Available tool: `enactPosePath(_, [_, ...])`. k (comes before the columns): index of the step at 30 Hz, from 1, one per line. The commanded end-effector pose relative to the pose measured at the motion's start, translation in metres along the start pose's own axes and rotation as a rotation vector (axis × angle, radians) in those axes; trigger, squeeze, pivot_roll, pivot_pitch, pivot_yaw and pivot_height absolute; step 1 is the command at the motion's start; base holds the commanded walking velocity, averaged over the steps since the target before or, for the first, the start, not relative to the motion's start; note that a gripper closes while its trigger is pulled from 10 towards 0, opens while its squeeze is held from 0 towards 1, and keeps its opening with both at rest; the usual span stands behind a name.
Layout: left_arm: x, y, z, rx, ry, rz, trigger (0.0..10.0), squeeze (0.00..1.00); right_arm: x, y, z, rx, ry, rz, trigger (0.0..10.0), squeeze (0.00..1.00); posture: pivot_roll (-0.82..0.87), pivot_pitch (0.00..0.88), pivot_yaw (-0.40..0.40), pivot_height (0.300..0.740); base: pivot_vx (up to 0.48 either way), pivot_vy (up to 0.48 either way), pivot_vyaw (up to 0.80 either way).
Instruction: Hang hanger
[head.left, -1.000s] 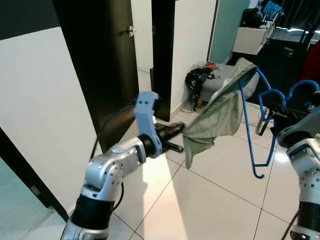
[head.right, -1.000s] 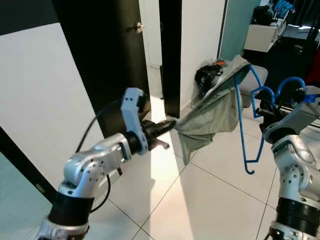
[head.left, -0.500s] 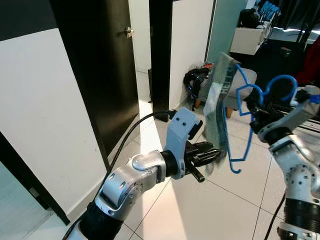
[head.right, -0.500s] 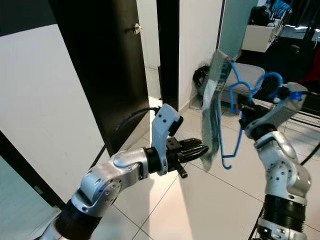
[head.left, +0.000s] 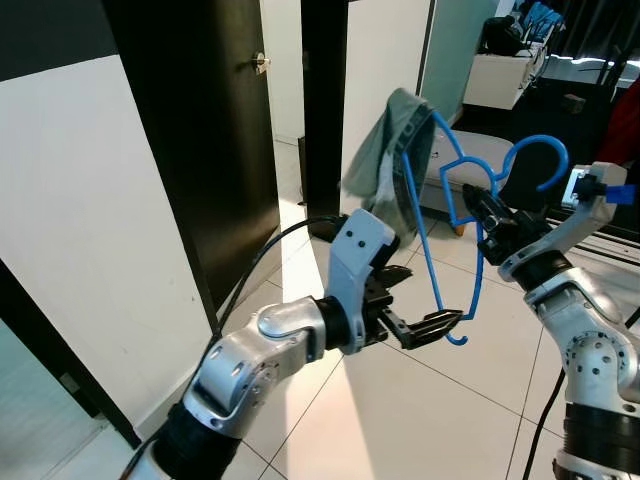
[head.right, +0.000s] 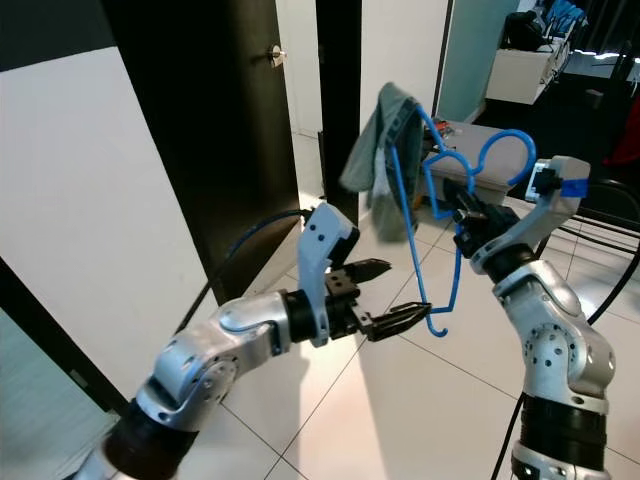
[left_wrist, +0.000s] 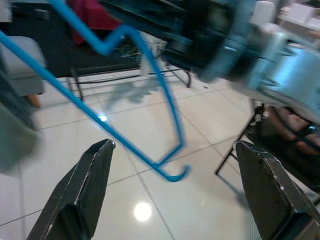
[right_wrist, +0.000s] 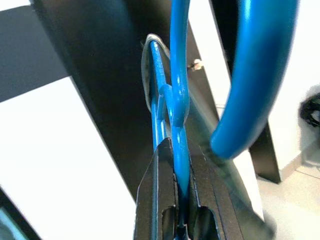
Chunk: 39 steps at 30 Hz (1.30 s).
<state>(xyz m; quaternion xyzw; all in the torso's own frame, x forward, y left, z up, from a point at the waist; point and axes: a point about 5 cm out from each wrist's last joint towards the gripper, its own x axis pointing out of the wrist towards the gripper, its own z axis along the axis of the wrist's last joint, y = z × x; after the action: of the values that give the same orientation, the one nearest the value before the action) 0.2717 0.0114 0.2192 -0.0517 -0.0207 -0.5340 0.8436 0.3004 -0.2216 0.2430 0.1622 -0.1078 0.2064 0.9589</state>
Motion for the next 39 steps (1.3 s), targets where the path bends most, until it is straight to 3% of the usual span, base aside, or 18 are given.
enactPosePath(1, [-0.012, 0.027, 0.024, 0.049, -0.090, 0.167, 10.0, 1.00, -0.008, 0.009, 0.005, -0.086, 0.027, 0.124, 10.0, 0.00, 0.17, 0.000, 0.016, 0.740, 0.000, 0.000, 0.00])
enactPosePath(3, [-0.012, 0.027, 0.024, 0.049, -0.090, 0.167, 10.0, 1.00, -0.008, 0.009, 0.005, -0.086, 0.027, 0.124, 10.0, 0.00, 0.17, 0.000, 0.016, 0.740, 0.000, 0.000, 0.00])
enactPosePath(4, [-0.016, 0.039, 0.037, 0.049, -0.141, 0.257, 10.0, 1.00, -0.014, 0.008, 0.005, -0.127, 0.051, 0.154, 10.0, 0.00, 0.17, 0.000, 0.016, 0.740, 0.000, 0.000, 0.00])
enactPosePath(5, [-0.016, 0.039, 0.037, 0.049, -0.141, 0.257, 10.0, 1.00, -0.014, 0.008, 0.005, -0.127, 0.051, 0.154, 10.0, 0.00, 0.17, 0.000, 0.016, 0.740, 0.000, 0.000, 0.00])
enactPosePath(8, [-0.041, 0.072, 0.081, 0.020, -0.323, 0.545, 10.0, 1.00, -0.033, -0.004, 0.010, -0.196, 0.112, 0.208, 10.0, 0.00, 0.17, 0.000, 0.014, 0.740, 0.000, 0.000, 0.00])
enactPosePath(11, [-0.047, 0.076, 0.088, 0.011, -0.358, 0.593, 10.0, 1.00, -0.036, -0.006, 0.012, -0.203, 0.122, 0.220, 10.0, 0.00, 0.17, 0.000, 0.014, 0.740, 0.000, 0.000, 0.00])
enactPosePath(12, [-0.052, 0.077, 0.095, 0.006, -0.390, 0.631, 10.0, 0.04, -0.039, -0.007, 0.012, -0.201, 0.132, 0.241, 10.0, 0.00, 0.18, 0.000, 0.010, 0.740, 0.000, 0.000, 0.00])
enactPosePath(18, [-0.055, 0.070, 0.101, 0.002, -0.412, 0.648, 10.0, 0.00, -0.040, -0.010, 0.012, -0.196, 0.136, 0.274, 10.0, 0.00, 0.19, 0.000, 0.004, 0.740, 0.000, 0.000, 0.00])
enactPosePath(21, [-0.047, 0.064, 0.089, 0.006, -0.341, 0.671, 10.0, 0.00, -0.033, 0.000, 0.013, -0.176, 0.113, 0.340, 10.0, 0.00, 0.19, 0.000, 0.004, 0.740, 0.000, 0.000, 0.00])
enactPosePath(25, [-0.043, 0.062, 0.086, 0.014, -0.319, 0.682, 10.0, 0.00, -0.029, 0.004, 0.013, -0.168, 0.102, 0.362, 10.0, 0.00, 0.19, 0.000, 0.006, 0.740, 0.000, 0.000, 0.00])
enactPosePath(32, [-0.037, 0.058, 0.079, 0.158, -0.230, 0.740, 10.0, 0.00, -0.017, 0.018, 0.012, -0.119, 0.057, 0.443, 10.0, 0.00, 0.18, 0.000, 0.007, 0.740, 0.000, 0.000, 0.00])
enactPosePath(33, [-0.040, 0.062, 0.077, 0.217, -0.192, 0.791, 10.0, 0.00, -0.013, 0.025, 0.009, -0.099, 0.052, 0.470, 10.0, 0.00, 0.18, 0.000, 0.009, 0.740, 0.000, 0.000, 0.00])
enactPosePath(36, [-0.045, 0.066, 0.075, 0.284, -0.157, 0.860, 10.0, 0.00, -0.010, 0.032, 0.004, -0.079, 0.050, 0.497, 10.0, 0.00, 0.18, 0.000, 0.009, 0.740, 0.000, 0.000, 0.00])
enactPosePath(39, [-0.046, 0.067, 0.076, 0.309, -0.154, 0.878, 10.0, 0.00, -0.009, 0.034, 0.003, -0.075, 0.052, 0.505, 10.0, 0.00, 0.18, 0.000, 0.004, 0.740, 0.000, 0.000, 0.00])
